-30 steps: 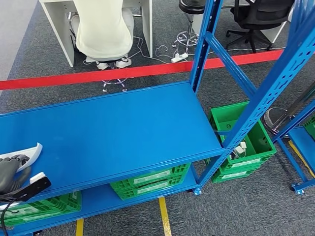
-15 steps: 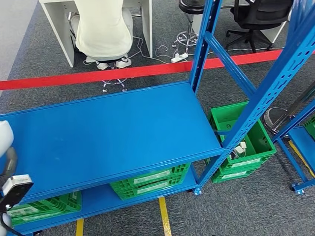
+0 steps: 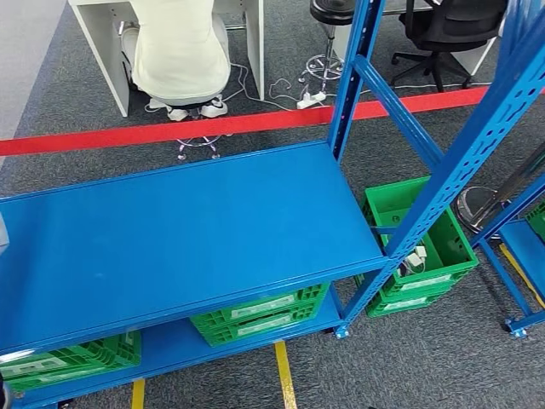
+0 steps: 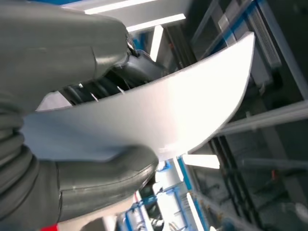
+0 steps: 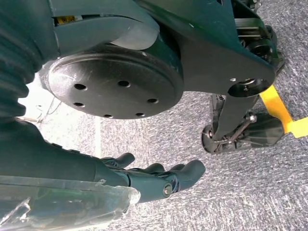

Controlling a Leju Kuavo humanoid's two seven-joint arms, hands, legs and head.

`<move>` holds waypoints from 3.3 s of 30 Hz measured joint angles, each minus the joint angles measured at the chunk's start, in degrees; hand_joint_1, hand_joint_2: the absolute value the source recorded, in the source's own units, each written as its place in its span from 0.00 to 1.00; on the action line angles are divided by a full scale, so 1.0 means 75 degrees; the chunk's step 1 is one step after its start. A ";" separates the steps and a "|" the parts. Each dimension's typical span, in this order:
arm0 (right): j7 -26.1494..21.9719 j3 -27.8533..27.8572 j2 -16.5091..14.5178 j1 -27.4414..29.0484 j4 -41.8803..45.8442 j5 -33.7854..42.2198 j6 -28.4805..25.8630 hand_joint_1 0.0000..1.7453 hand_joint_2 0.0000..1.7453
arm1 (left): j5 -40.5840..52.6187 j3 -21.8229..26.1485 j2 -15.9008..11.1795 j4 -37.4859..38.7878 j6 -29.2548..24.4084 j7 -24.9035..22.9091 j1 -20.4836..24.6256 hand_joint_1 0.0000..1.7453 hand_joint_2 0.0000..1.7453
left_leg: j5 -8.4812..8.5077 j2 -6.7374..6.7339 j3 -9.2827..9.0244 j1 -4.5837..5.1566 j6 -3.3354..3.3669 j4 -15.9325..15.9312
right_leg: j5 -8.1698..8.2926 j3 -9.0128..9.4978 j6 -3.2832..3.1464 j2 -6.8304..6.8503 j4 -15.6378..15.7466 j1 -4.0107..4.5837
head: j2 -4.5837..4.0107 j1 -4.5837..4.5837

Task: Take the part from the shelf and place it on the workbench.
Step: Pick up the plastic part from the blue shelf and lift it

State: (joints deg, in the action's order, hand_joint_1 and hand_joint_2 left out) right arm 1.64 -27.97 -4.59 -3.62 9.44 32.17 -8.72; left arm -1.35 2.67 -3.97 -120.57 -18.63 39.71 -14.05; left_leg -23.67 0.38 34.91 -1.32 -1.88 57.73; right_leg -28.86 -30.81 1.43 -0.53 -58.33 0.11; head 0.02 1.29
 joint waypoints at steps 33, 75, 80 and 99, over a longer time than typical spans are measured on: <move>-0.0154 0.0074 0.0122 0.0021 0.0000 0.0478 -0.0176 0.00 1.00 | 0.1004 -0.0109 0.0594 0.0148 -0.0581 0.0020 0.0238 1.00 1.00 | -0.0015 0.0000 0.0000 0.0036 0.0024 0.0004 | 0.0001 0.0004 0.0021 -0.0001 0.0004 -0.0041 | 0.0000 0.0000; 0.0155 0.0411 0.0390 0.0102 -0.0029 0.0854 -0.0543 0.00 1.00 | 0.0532 -0.0088 0.0605 0.0342 -0.0690 0.0038 -0.0011 1.00 1.00 | -0.0222 -0.0049 -0.0558 0.0044 0.0231 -0.0257 | 0.0349 -0.1104 0.0190 0.0021 -0.0607 -0.0106 | 0.0000 -0.0048; -0.0017 0.0406 0.0417 0.0076 -0.0029 0.0634 -0.0622 0.00 1.00 | 0.0549 -0.0088 0.0654 0.0363 -0.0693 0.0038 -0.0006 1.00 1.00 | 0.0199 -0.0054 -0.0015 0.0075 0.0247 -0.0234 | -0.0407 -0.1083 0.0243 0.0023 -0.2091 -0.0104 | 0.0000 -0.0073; -0.0297 0.0369 0.0506 -0.0032 -0.0029 0.0510 -0.0482 0.00 1.00 | 0.0758 -0.0082 0.0766 0.0371 -0.0952 0.0038 0.0026 1.00 1.00 | -0.0563 -0.0039 -0.0862 0.0048 -0.0135 0.0102 | 0.0864 -0.0679 -0.0051 0.0067 0.0117 -0.0050 | 0.0000 -0.0038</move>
State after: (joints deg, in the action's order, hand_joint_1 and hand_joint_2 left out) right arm -0.59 -25.20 -0.79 -3.86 9.22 36.00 -12.33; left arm 4.33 2.05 1.77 -117.79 -25.77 40.00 -13.86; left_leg -27.90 0.09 28.45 -0.96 -2.89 58.49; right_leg -22.38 -35.90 1.05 -0.03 -57.46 -0.26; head 0.02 1.00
